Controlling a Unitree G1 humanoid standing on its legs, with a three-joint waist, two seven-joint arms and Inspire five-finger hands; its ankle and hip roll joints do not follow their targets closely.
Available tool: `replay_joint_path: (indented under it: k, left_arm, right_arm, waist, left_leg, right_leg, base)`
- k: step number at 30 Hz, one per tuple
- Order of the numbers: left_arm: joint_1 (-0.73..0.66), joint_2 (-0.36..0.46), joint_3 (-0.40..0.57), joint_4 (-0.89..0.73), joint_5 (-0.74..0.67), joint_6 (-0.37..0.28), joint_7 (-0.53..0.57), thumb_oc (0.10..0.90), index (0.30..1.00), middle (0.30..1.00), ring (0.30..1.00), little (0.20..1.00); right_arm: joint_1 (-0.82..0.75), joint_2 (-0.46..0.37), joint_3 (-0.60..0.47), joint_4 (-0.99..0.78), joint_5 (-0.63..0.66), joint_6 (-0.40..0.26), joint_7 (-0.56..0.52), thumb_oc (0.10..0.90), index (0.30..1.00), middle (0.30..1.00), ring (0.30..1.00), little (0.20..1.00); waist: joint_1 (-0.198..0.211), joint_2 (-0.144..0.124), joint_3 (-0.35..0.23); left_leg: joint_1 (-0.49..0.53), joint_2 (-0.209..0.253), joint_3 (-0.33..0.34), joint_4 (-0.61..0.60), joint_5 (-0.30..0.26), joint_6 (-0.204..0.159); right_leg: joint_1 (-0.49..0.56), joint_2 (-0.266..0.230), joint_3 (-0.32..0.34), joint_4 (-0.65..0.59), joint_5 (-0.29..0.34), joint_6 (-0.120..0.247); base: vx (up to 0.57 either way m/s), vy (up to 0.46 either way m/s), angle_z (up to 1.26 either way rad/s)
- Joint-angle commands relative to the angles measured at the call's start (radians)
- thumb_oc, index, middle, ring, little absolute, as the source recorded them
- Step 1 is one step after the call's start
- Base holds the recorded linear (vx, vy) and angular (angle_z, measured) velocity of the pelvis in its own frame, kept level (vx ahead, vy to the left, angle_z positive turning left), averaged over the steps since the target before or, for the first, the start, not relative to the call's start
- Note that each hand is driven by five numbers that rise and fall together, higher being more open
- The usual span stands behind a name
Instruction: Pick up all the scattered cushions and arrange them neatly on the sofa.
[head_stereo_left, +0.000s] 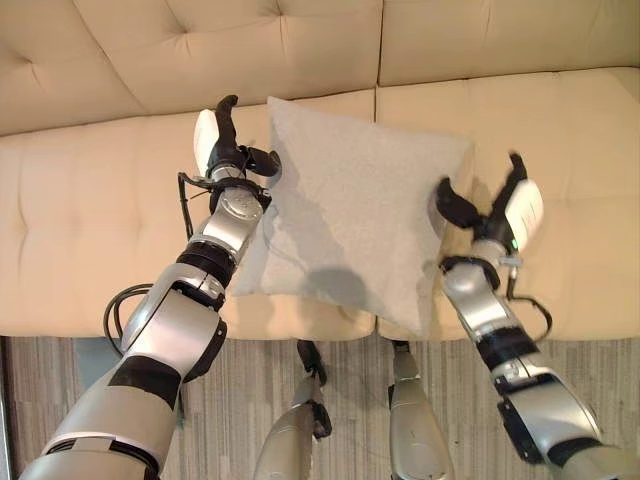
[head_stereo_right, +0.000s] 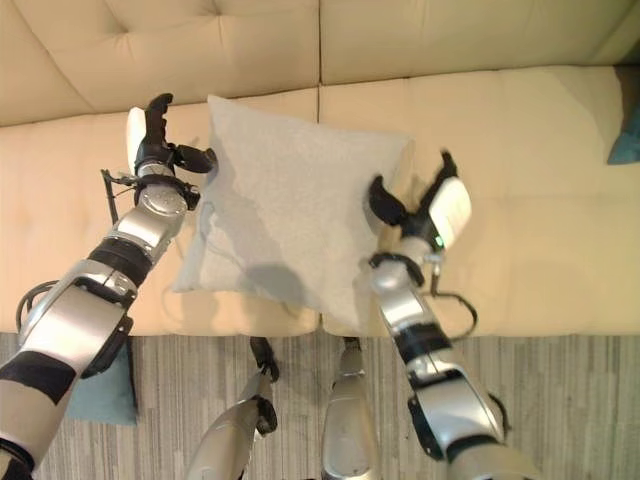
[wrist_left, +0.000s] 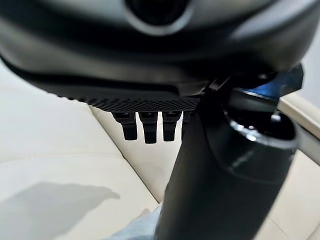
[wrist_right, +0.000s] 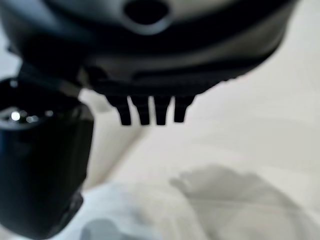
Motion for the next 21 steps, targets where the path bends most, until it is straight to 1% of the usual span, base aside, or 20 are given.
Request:
replay_joint_path:
  k: [1, 2, 3, 4, 5, 6, 7, 8, 9, 11, 12, 15, 17, 19, 21]
  left_arm:
    - [-0.019, -0.036, 0.013, 0.069, 0.047, -0.055, 0.005, 0.8, 0.9, 0.9, 0.9, 0.9]
    - [-0.018, -0.036, 0.013, 0.069, 0.047, -0.055, 0.005, 0.8, 0.9, 0.9, 0.9, 0.9]
    - [0.017, -0.041, 0.007, 0.05, 0.003, -0.07, -0.04, 0.8, 0.9, 0.9, 0.9, 0.9]
    - [0.017, -0.041, 0.007, 0.05, 0.003, -0.07, -0.04, 0.8, 0.9, 0.9, 0.9, 0.9]
    - [0.062, -0.037, 0.012, 0.005, -0.056, -0.091, -0.107, 0.775, 0.862, 0.862, 0.862, 0.862]
    - [0.078, -0.036, 0.011, -0.017, -0.071, -0.097, -0.132, 0.725, 0.787, 0.787, 0.787, 0.787]
    - [0.078, -0.036, 0.011, -0.017, -0.071, -0.097, -0.132, 0.728, 0.792, 0.792, 0.792, 0.792]
    - [0.109, -0.039, 0.009, -0.051, -0.074, -0.092, -0.162, 0.762, 0.844, 0.844, 0.844, 0.844]
    - [0.109, -0.041, 0.009, -0.046, -0.076, -0.09, -0.165, 0.8, 0.9, 0.9, 0.9, 0.9]
    - [0.112, -0.048, 0.008, -0.038, -0.099, -0.085, -0.156, 0.8, 0.9, 0.9, 0.9, 0.9]
    - [0.11, -0.058, 0.013, -0.035, -0.103, -0.082, -0.153, 0.8, 0.9, 0.9, 0.9, 0.9]
    - [0.109, -0.07, 0.028, -0.025, -0.079, -0.076, -0.14, 0.8, 0.9, 0.9, 0.9, 0.9]
    - [0.1, -0.076, 0.028, -0.003, -0.069, -0.076, -0.133, 0.8, 0.9, 0.9, 0.9, 0.9]
    - [0.095, -0.077, 0.03, 0.007, -0.071, -0.077, -0.129, 0.8, 0.9, 0.9, 0.9, 0.9]
    - [0.088, -0.077, 0.029, 0.02, -0.078, -0.083, -0.133, 0.8, 0.9, 0.9, 0.9, 0.9]
  right_arm:
    - [0.021, 0.032, 0.048, 0.047, 0.099, -0.112, 0.053, 0.8, 0.9, 0.9, 0.9, 0.9]
    - [0.021, 0.032, 0.048, 0.048, 0.1, -0.113, 0.053, 0.8, 0.9, 0.9, 0.9, 0.9]
    - [0.018, 0.043, 0.066, 0.058, 0.202, -0.138, 0.13, 0.8, 0.9, 0.9, 0.9, 0.9]
    - [0.018, 0.043, 0.066, 0.058, 0.202, -0.138, 0.13, 0.8, 0.9, 0.9, 0.9, 0.9]
    - [0.006, 0.055, 0.074, 0.063, 0.342, -0.197, 0.235, 0.8, 0.9, 0.9, 0.9, 0.9]
    - [-0.002, 0.059, 0.077, 0.069, 0.388, -0.215, 0.278, 0.8, 0.9, 0.9, 0.9, 0.9]
    - [-0.002, 0.059, 0.077, 0.07, 0.388, -0.215, 0.279, 0.8, 0.9, 0.9, 0.9, 0.9]
    - [-0.016, 0.073, 0.061, 0.095, 0.434, -0.258, 0.303, 0.8, 0.9, 0.9, 0.9, 0.9]
    - [-0.027, 0.085, 0.048, 0.117, 0.443, -0.271, 0.279, 0.8, 0.9, 0.9, 0.9, 0.9]
    - [-0.046, 0.104, 0.013, 0.078, 0.456, -0.298, 0.219, 0.8, 0.9, 0.9, 0.9, 0.9]
    - [-0.045, 0.113, -0.004, 0.049, 0.461, -0.311, 0.208, 0.8, 0.9, 0.9, 0.9, 0.9]
    - [-0.06, 0.137, -0.056, 0.019, 0.499, -0.386, 0.189, 0.8, 0.9, 0.9, 0.9, 0.9]
    - [-0.083, 0.148, -0.064, 0.023, 0.556, -0.424, 0.206, 0.8, 0.9, 0.9, 0.9, 0.9]
    - [-0.098, 0.145, -0.055, 0.028, 0.57, -0.43, 0.22, 0.8, 0.9, 0.9, 0.9, 0.9]
    - [-0.138, 0.12, -0.012, 0.045, 0.56, -0.407, 0.261, 0.8, 0.9, 0.9, 0.9, 0.9]
  waist:
    - [0.001, 0.076, -0.099]
    - [0.001, 0.076, -0.099]
    - [0.0, 0.081, -0.094]
    - [0.0, 0.081, -0.094]
    - [0.002, 0.085, -0.089]
    - [0.003, 0.086, -0.087]
    - [0.003, 0.086, -0.087]
    - [0.006, 0.092, -0.083]
    - [0.007, 0.095, -0.082]
    - [0.006, 0.104, -0.078]
    - [0.004, 0.105, -0.076]
    - [0.003, 0.11, -0.071]
    - [0.002, 0.108, -0.066]
    - [0.003, 0.106, -0.064]
    - [0.008, 0.1, -0.059]
  left_leg:
    - [0.042, 0.032, -0.007, 0.014, -0.183, -0.034]
    - [0.042, 0.032, -0.007, 0.013, -0.183, -0.034]
    - [0.047, 0.032, -0.006, 0.014, -0.182, -0.035]
    - [0.047, 0.032, -0.006, 0.014, -0.182, -0.035]
    - [0.051, 0.031, -0.002, 0.013, -0.179, -0.037]
    - [0.054, 0.032, -0.001, 0.013, -0.179, -0.038]
    - [0.054, 0.032, -0.001, 0.013, -0.179, -0.038]
    - [0.059, 0.031, 0.002, 0.012, -0.179, -0.039]
    - [0.06, 0.031, 0.002, 0.012, -0.18, -0.039]
    - [0.064, 0.03, 0.003, 0.012, -0.18, -0.039]
    - [0.067, 0.029, 0.001, 0.011, -0.182, -0.038]
    - [0.068, 0.028, -0.003, 0.009, -0.18, -0.037]
    - [0.069, 0.028, -0.006, 0.01, -0.18, -0.037]
    - [0.07, 0.027, -0.006, 0.01, -0.18, -0.038]
    - [0.068, 0.029, -0.005, 0.011, -0.177, -0.04]
  right_leg:
    - [0.0, 0.01, 0.033, 0.059, -0.172, 0.037]
    - [0.001, 0.01, 0.033, 0.059, -0.172, 0.037]
    - [0.003, 0.011, 0.036, 0.058, -0.172, 0.035]
    - [0.003, 0.011, 0.036, 0.058, -0.172, 0.035]
    - [0.007, 0.011, 0.039, 0.055, -0.17, 0.034]
    - [0.009, 0.012, 0.039, 0.054, -0.17, 0.033]
    - [0.009, 0.012, 0.039, 0.054, -0.17, 0.033]
    - [0.012, 0.012, 0.038, 0.056, -0.174, 0.033]
    - [0.015, 0.012, 0.037, 0.056, -0.176, 0.032]
    - [0.018, 0.012, 0.037, 0.058, -0.178, 0.032]
    - [0.021, 0.013, 0.037, 0.06, -0.179, 0.032]
    - [0.021, 0.014, 0.035, 0.064, -0.18, 0.031]
    - [0.022, 0.014, 0.034, 0.067, -0.182, 0.03]
    - [0.022, 0.014, 0.034, 0.067, -0.181, 0.031]
    - [0.019, 0.014, 0.033, 0.068, -0.179, 0.03]
  base:
    - [0.02, -0.017, -0.14]
    - [0.0, -0.012, -0.14]
    - [0.0, -0.001, -0.07]
    - [-0.01, 0.005, -0.06]
    - [-0.01, -0.002, -0.07]
    - [-0.01, -0.002, -0.12]
    - [0.0, -0.005, -0.16]
    - [0.01, 0.003, -0.14]
    - [0.01, 0.004, -0.09]
    - [0.02, 0.009, -0.04]
    - [0.0, 0.0, 0.0]
    - [0.0, 0.0, 0.0]
    - [0.0, -0.002, 0.04]
    - [0.0, 0.0, 0.0]
    - [-0.02, -0.01, 0.0]
